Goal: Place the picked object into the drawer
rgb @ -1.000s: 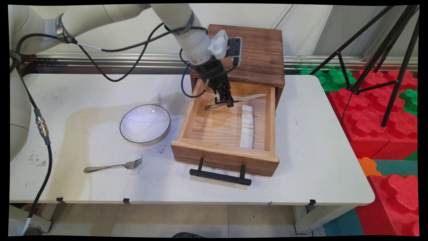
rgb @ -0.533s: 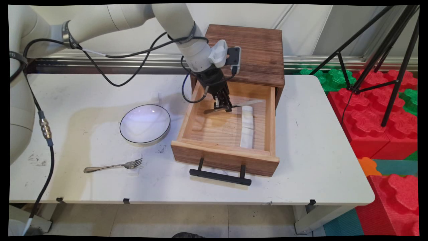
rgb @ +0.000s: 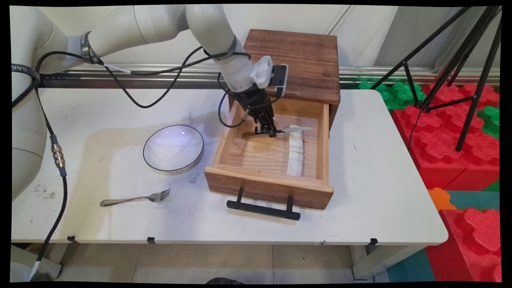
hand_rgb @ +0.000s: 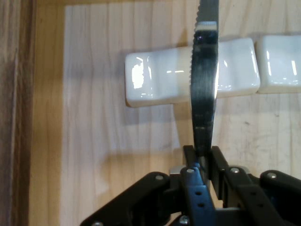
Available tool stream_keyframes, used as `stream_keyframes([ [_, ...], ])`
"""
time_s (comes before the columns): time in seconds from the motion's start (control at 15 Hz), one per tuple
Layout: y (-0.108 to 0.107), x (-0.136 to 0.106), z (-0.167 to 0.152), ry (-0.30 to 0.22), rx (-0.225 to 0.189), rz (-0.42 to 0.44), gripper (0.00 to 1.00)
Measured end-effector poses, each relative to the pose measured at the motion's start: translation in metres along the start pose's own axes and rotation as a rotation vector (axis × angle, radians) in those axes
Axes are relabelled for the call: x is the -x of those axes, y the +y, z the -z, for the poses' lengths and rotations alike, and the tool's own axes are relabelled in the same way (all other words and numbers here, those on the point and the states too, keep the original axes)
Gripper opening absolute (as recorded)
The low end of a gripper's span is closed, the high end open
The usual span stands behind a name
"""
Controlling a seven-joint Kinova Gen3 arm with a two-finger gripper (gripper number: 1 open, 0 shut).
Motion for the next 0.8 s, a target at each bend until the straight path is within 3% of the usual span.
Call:
stream_keyframes([
  [0.33, 0.001, -0.001, -0.009, 0.005, 0.002, -0.005, 0.0],
  [0.4, 0.001, -0.002, -0.01, 0.006, 0.003, -0.003, 1.0],
  [0.8, 0.001, -0.005, -0.015, 0.016, -0.004, 0.008, 1.0],
])
